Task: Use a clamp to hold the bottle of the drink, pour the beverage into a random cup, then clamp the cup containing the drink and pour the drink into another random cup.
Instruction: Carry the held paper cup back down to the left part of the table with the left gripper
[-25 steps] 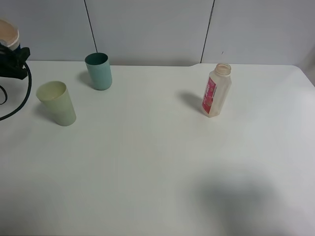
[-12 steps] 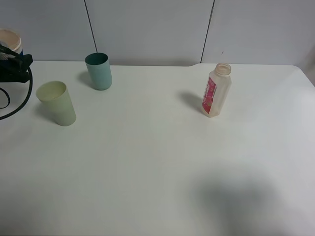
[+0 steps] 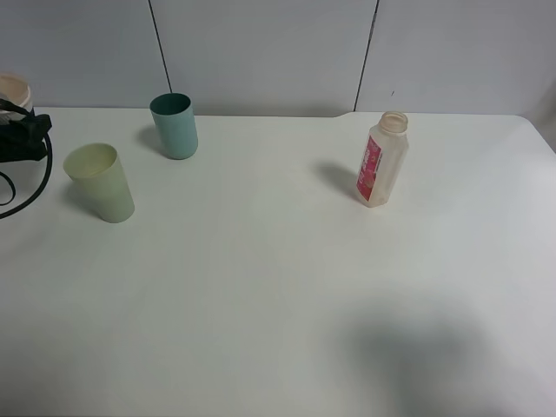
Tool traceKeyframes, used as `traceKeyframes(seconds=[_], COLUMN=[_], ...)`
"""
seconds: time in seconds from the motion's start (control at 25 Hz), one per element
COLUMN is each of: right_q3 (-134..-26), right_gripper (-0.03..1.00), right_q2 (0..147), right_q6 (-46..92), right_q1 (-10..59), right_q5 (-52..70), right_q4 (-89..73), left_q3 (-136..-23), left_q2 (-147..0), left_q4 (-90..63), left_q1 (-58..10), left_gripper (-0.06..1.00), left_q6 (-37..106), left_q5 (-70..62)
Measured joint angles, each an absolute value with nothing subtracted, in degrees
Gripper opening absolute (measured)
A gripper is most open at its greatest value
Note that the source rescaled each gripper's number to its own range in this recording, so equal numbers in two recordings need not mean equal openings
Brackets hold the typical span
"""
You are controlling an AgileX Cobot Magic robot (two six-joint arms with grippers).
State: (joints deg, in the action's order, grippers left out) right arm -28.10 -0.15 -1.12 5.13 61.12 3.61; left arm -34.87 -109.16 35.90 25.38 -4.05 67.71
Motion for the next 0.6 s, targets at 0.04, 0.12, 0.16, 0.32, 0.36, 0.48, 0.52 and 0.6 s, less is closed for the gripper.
traceKeyframes(seconds=[0.04,0.12,0.16,0.32,0.36,0.48,0.52,0.6], right_q3=[-28.1,-28.1,-28.1,-28.1,-28.1,-28.1,-28.1,-28.1], right_gripper=[1.0,1.0,1.0,1.0,1.0,1.0,1.0,1.0], right_q2=[-0.15,-0.15,-0.15,-0.15,-0.15,-0.15,-0.15,-0.15], right_q6=[-1.12,-1.12,-1.12,-1.12,-1.12,-1.12,-1.12,-1.12], right_q1=[5.13,5.13,5.13,5.13,5.13,5.13,5.13,5.13], right_q5=[61.12,61.12,61.12,61.12,61.12,61.12,61.12,61.12], right_q4=[3.61,3.61,3.61,3.61,3.61,3.61,3.61,3.61], left_q3=[-34.87,-34.87,-34.87,-34.87,-34.87,-34.87,-34.87,-34.94], left_q2=[-109.92,-111.14,-111.86,-116.27,-117.43,-119.69,-120.21,-121.0], left_q4=[35.9,36.02,36.04,36.23,36.23,36.12,36.01,35.74], left_q1=[25.58,25.58,25.58,25.58,25.58,25.58,25.58,25.58], left_gripper=[0.01,0.01,0.01,0.01,0.01,0.01,0.01,0.01], left_q6=[-4.05,-4.05,-4.05,-4.05,-4.05,-3.81,-3.73,-3.39], left_q5=[68.32,68.73,68.73,68.99,68.99,68.99,68.99,68.99])
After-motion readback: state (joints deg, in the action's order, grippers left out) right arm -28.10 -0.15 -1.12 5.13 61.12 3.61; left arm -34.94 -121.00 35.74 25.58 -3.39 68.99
